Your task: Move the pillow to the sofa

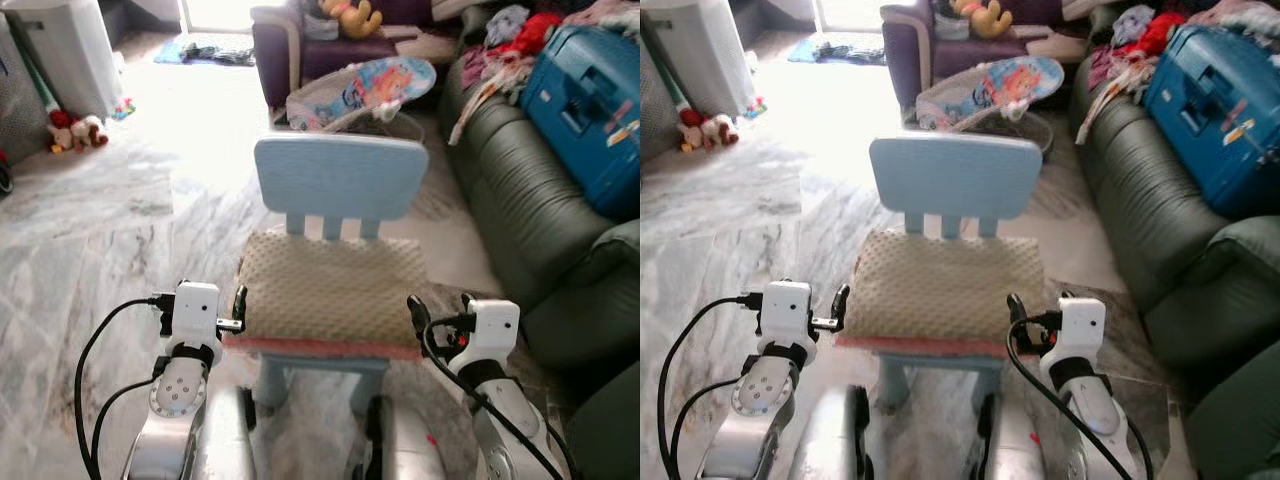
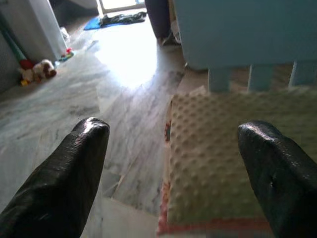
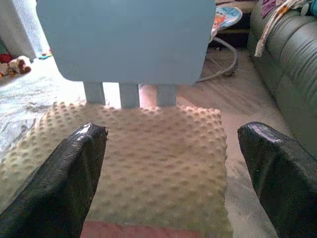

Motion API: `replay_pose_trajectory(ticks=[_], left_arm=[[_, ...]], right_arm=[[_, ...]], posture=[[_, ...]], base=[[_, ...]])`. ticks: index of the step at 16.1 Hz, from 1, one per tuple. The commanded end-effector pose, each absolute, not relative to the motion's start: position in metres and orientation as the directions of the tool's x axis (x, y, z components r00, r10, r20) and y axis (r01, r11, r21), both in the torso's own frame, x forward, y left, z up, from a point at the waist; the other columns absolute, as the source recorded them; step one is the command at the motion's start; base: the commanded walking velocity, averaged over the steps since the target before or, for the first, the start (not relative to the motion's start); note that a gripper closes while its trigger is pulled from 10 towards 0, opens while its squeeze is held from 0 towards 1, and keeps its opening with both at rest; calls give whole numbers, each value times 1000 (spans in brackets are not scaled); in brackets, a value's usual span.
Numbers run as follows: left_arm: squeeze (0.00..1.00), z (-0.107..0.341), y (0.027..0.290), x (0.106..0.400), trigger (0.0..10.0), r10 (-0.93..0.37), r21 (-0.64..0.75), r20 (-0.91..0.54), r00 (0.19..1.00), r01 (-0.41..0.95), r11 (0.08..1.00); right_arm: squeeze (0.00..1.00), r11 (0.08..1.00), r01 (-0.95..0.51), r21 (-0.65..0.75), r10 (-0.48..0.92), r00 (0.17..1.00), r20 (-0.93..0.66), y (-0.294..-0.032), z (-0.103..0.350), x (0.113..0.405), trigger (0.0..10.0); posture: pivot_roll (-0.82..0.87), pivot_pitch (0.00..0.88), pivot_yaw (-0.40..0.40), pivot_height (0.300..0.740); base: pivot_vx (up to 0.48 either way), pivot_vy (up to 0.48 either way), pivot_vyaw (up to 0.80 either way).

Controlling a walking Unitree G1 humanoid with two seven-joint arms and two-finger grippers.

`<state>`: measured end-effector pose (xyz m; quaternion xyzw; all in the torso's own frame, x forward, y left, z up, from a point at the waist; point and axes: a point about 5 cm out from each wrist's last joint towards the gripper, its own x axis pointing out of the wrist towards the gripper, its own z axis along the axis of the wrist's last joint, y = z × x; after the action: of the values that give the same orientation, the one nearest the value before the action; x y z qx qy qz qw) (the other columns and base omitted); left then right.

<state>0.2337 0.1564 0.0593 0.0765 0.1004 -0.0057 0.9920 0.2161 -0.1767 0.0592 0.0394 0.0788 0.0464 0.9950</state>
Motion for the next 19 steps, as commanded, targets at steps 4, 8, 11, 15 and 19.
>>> replay_pose_trajectory(ticks=[4, 8, 11, 15, 19], left_arm=[[0, 63, 158, 234, 10000, 5, 150, -191, 982, 25, 988], [0, 64, 157, 235, 10000, -7, 136, -186, 982, 33, 990], [0, 65, 156, 234, 10000, -22, 119, -183, 983, 44, 992], [0, 65, 155, 234, 10000, -30, 110, -181, 983, 50, 993], [0, 64, 155, 234, 10000, -32, 108, -186, 982, 53, 993]], right_arm=[[0, 993, -83, 86, 95, 984, -151, -178, 60, 216, 10000], [0, 993, -84, 87, 97, 984, -152, -179, 60, 216, 10000], [0, 993, -80, 91, 94, 983, -159, -179, 59, 217, 10000], [0, 993, -82, 84, 94, 983, -160, -179, 59, 217, 10000], [0, 993, -81, 82, 93, 982, -162, -179, 59, 217, 10000]], posture=[[-11, 0, -41, 568], [-12, 0, -41, 568], [-14, 0, -40, 568], [-15, 0, -39, 568], [-18, 0, -40, 568]], base=[[0, 0, 0], [0, 0, 0], [0, 0, 0], [0, 0, 0], [0, 0, 0]])
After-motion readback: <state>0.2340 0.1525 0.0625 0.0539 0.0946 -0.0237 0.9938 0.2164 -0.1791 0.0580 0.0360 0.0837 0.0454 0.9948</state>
